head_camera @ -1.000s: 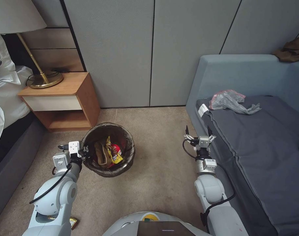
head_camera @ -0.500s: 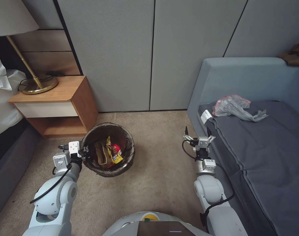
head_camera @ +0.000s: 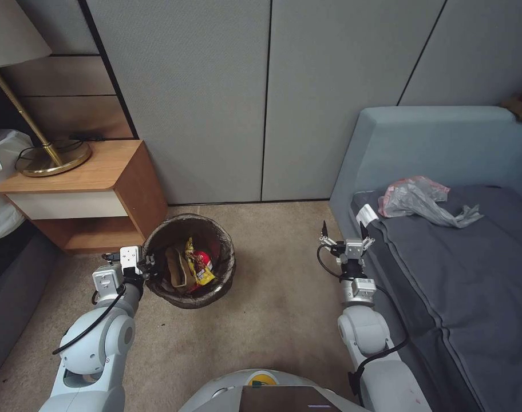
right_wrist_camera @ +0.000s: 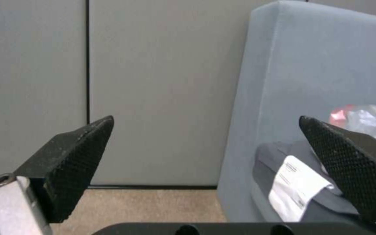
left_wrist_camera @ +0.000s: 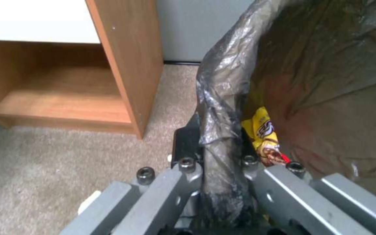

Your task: Pick up the trash bin, then pick up the garbage from the floor and place it into the trash bin.

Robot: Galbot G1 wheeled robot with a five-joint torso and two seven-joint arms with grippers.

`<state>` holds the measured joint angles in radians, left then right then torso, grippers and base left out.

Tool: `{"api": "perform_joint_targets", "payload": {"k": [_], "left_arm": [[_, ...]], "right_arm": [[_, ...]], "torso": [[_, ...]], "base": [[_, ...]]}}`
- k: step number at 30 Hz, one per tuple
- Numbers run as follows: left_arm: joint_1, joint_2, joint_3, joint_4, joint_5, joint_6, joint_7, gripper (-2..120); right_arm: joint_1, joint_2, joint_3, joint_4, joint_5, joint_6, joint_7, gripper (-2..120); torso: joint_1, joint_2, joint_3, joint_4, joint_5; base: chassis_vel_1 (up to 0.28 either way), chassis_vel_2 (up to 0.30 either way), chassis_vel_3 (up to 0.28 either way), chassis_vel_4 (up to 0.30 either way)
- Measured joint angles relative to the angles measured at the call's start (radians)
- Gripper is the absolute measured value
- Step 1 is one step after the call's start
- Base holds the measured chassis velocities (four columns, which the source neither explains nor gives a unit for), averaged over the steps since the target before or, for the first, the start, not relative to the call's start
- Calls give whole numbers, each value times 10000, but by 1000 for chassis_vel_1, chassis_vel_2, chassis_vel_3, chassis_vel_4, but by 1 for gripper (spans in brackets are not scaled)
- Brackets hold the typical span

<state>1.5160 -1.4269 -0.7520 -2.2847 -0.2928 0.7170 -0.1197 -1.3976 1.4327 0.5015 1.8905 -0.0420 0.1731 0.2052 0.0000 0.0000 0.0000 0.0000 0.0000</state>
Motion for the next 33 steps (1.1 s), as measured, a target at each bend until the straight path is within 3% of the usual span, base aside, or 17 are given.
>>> {"api": "perform_joint_targets", "payload": {"k": [14, 33], "left_arm": [[5, -16, -8, 18, -120, -69, -6, 0], [-3, 49, -13, -80, -305, 42, 68, 0]], "right_arm": [[12, -12, -126, -65, -44, -180, 286, 100], [31, -61, -247, -128, -97, -293, 373, 100]], "torso": [[1, 0, 1, -3, 0], [0, 0, -1, 0, -1]], "base": [[-96, 83, 85, -82], [10, 12, 13, 12]]}}
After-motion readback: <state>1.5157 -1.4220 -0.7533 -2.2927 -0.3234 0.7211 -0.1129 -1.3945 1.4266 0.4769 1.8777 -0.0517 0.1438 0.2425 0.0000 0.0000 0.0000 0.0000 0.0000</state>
